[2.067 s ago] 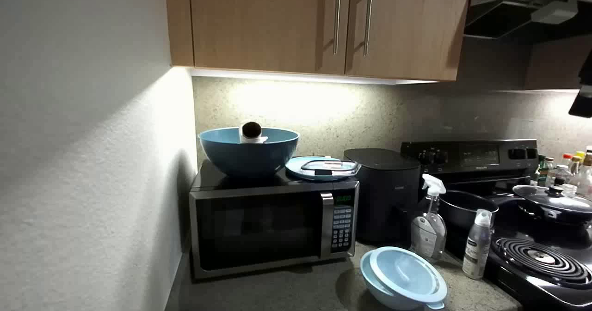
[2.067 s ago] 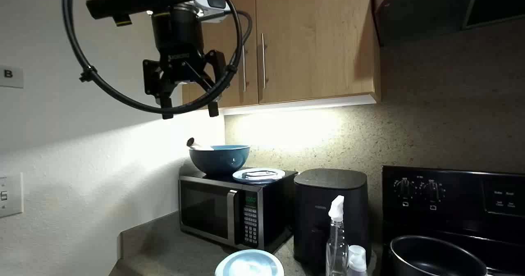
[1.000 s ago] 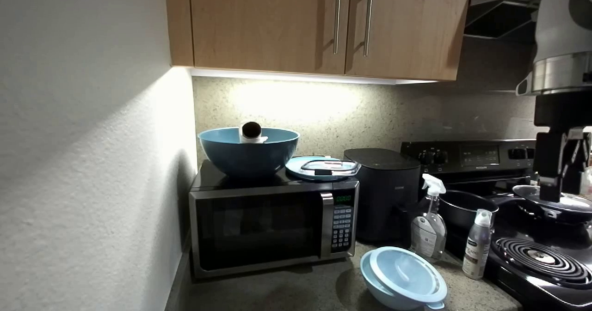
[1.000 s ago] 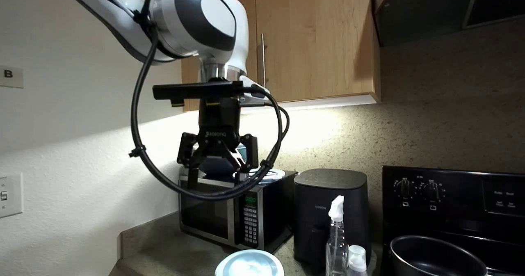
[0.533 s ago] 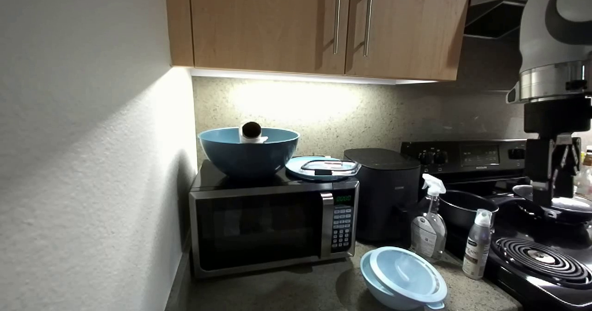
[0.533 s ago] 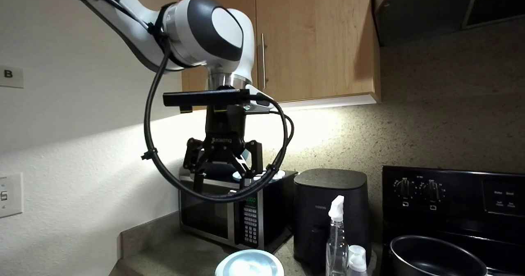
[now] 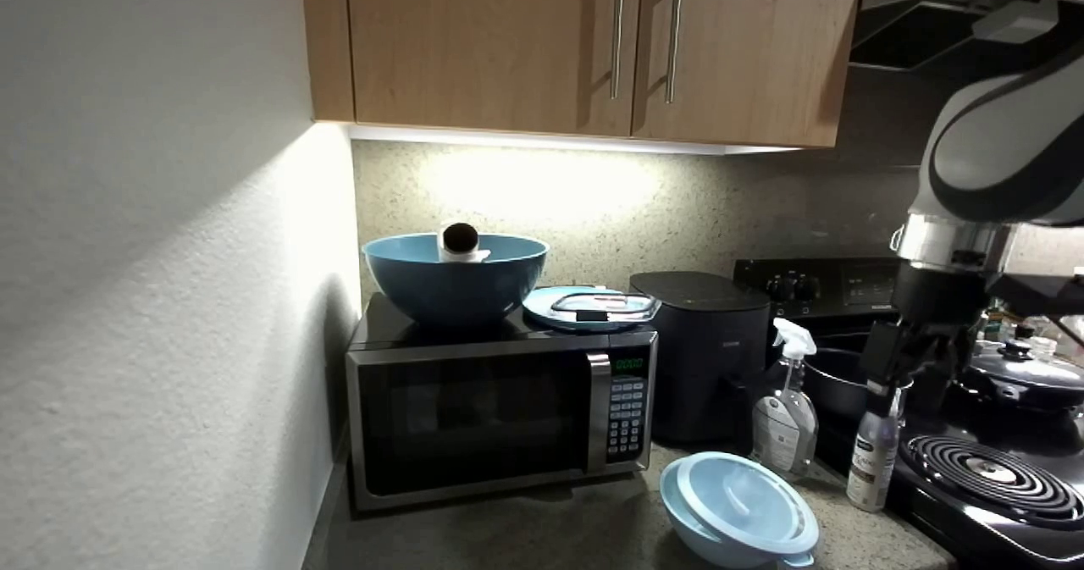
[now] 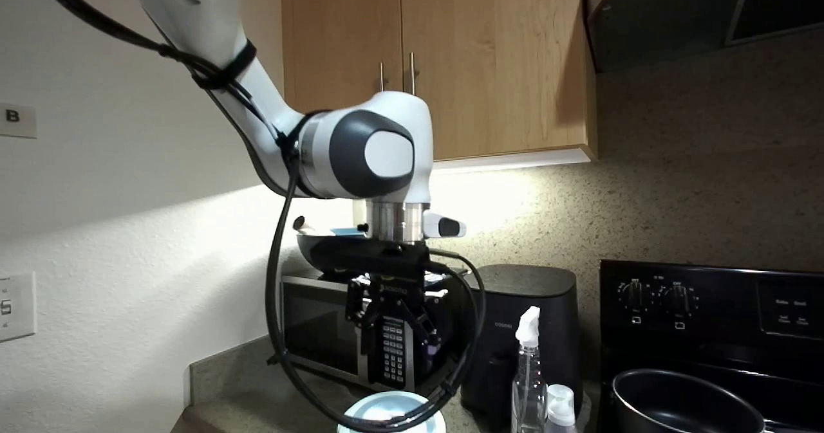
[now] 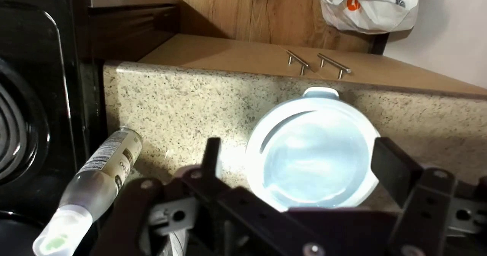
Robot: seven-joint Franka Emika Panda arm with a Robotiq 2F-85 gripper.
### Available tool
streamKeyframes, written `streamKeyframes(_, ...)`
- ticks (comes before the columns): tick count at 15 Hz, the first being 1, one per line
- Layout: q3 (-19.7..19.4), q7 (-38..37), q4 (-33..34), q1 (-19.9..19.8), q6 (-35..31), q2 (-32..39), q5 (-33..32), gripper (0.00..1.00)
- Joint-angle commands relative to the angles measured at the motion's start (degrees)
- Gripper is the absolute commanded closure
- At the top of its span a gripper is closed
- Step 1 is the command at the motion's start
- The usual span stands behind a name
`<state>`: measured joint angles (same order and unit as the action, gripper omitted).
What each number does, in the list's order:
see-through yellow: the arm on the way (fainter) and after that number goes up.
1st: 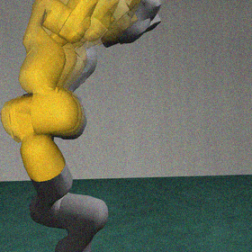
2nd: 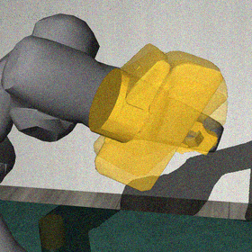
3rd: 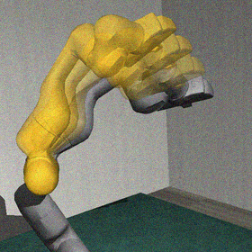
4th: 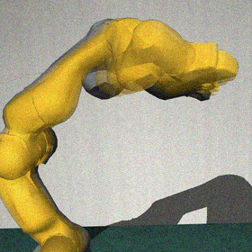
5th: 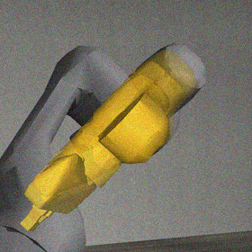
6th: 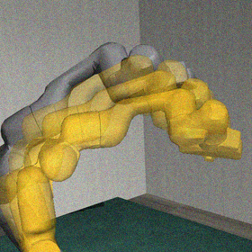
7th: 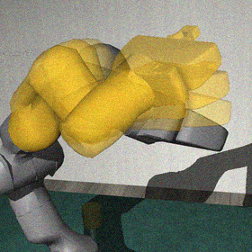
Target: Remove the lid
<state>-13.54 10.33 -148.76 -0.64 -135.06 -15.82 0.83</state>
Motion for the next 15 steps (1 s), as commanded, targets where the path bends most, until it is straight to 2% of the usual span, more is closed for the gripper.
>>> streamKeyframes(1, -0.1, 5.1, 1.9, -0.9, -7.6, 10.6, 5.1, 0.0)
streamKeyframes(3, 0.5, 5.9, 3.1, -1.6, -9.9, 15.0, 6.8, 0.0)
streamKeyframes(5, 1.4, 4.1, 5.0, -2.7, -7.7, 17.6, 5.8, 0.0)
streamKeyframes(6, 2.1, 3.0, 2.8, -2.9, -8.6, 14.9, 4.7, 0.0)
streamKeyframes(11, 2.7, 2.8, 5.0, -3.7, -8.5, 18.0, 4.5, 0.0)
streamKeyframes(15, 3.4, 3.1, 10.0, -5.5, -10.6, 27.2, 7.1, 0.0)
